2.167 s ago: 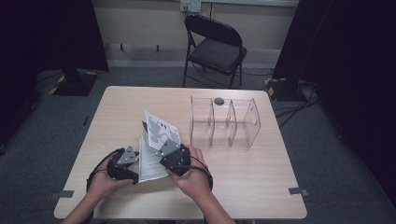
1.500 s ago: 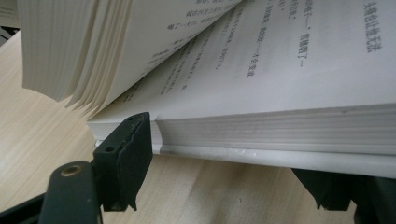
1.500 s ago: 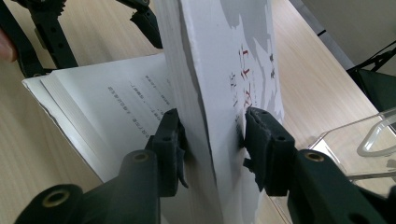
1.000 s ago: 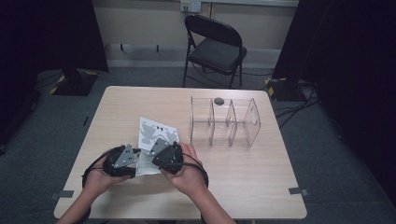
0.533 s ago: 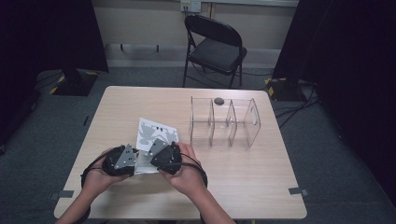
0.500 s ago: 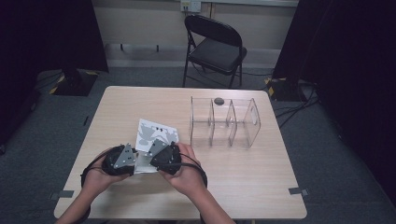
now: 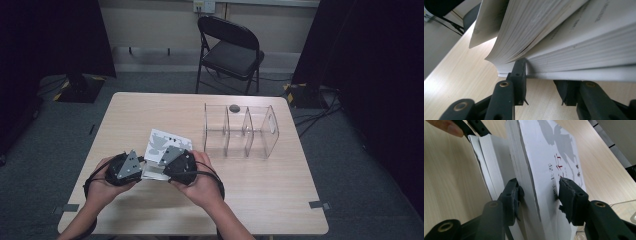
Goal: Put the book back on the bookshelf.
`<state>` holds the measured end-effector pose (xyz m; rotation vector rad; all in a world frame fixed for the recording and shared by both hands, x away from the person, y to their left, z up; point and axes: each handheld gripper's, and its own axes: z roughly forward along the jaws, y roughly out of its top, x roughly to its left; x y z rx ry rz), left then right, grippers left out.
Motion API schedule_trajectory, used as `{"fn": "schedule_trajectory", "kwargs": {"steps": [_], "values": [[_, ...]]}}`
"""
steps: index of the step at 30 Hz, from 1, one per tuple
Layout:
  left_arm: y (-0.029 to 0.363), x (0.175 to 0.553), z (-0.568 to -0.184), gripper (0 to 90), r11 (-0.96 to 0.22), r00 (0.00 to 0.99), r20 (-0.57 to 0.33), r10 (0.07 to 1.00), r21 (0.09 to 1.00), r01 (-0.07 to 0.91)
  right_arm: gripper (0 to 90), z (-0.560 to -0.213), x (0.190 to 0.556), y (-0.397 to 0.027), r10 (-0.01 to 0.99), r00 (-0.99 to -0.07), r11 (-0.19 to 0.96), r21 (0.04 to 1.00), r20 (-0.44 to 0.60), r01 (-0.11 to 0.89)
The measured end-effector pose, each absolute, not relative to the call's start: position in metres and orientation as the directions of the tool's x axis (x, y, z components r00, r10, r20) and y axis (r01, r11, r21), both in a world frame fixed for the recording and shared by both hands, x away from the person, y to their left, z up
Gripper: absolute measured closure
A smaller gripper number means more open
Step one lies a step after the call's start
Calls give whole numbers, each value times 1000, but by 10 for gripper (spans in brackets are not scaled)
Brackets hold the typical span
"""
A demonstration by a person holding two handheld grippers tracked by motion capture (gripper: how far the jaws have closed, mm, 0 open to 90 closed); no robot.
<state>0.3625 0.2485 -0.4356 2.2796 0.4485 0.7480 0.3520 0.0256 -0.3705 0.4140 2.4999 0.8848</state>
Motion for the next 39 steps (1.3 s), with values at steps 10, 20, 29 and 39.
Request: {"fn": "schedule_trajectory", "kwargs": {"steps": [10, 20, 29, 39], "values": [[255, 365, -461, 660, -757, 819, 348, 456, 635, 152, 566, -377, 350, 34, 379, -854, 812, 570, -358, 122], [239, 366, -469, 408, -760, 801, 425, 422, 647, 57, 590, -372, 353, 26, 418, -845, 777, 614, -334, 141], [237, 365, -456, 324, -712, 783, 458, 422, 702, -27, 596, -361, 356, 18, 433, -848, 757, 635, -306, 157], [236, 365, -456, 344, -709, 800, 455, 390, 703, -54, 594, -360, 357, 21, 422, -849, 764, 629, -318, 145]]}}
